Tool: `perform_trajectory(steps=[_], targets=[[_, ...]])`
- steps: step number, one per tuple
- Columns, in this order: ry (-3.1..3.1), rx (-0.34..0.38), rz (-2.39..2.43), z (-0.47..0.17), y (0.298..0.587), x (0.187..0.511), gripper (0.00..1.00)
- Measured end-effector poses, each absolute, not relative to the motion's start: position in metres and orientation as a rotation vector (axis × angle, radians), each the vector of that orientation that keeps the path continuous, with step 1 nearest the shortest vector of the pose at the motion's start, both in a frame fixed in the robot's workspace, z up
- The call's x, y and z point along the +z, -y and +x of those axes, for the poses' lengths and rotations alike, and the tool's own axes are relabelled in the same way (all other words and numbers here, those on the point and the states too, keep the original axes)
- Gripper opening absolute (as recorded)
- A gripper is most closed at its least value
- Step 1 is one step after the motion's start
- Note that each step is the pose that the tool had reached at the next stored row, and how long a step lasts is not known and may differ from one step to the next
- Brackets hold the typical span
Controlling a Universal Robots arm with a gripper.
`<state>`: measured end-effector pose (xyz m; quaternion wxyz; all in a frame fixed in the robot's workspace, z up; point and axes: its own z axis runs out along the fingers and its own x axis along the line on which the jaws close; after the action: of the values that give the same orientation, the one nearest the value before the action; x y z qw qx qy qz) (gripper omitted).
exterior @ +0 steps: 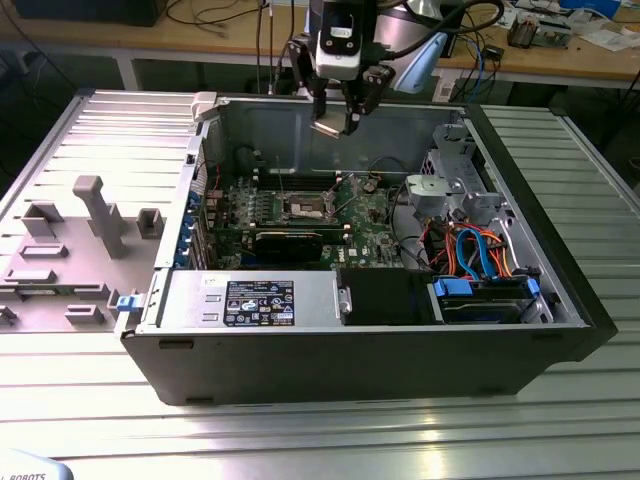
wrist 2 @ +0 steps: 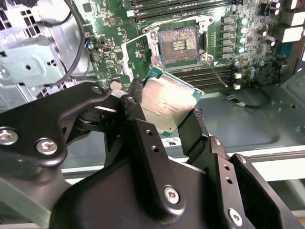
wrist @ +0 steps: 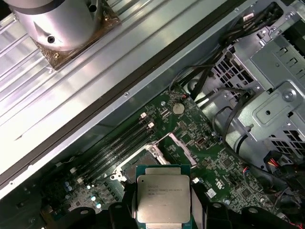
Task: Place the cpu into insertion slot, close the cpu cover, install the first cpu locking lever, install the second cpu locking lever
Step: 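Place the cpu into insertion slot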
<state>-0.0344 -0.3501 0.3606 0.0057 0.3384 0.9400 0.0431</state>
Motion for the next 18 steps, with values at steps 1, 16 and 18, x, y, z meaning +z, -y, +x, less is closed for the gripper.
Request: perform_trajectory(steps=[1,16,18], targets=[[-2.937,0.135,1.072,-0.0345,0.3501,0.3605,0.54],[-2.877,0.131,1.214,-0.0345,0.3500,0.3595,0.54],[-2.858,0.130,1.253,-0.0345,0.3501,0.3593,0.54]])
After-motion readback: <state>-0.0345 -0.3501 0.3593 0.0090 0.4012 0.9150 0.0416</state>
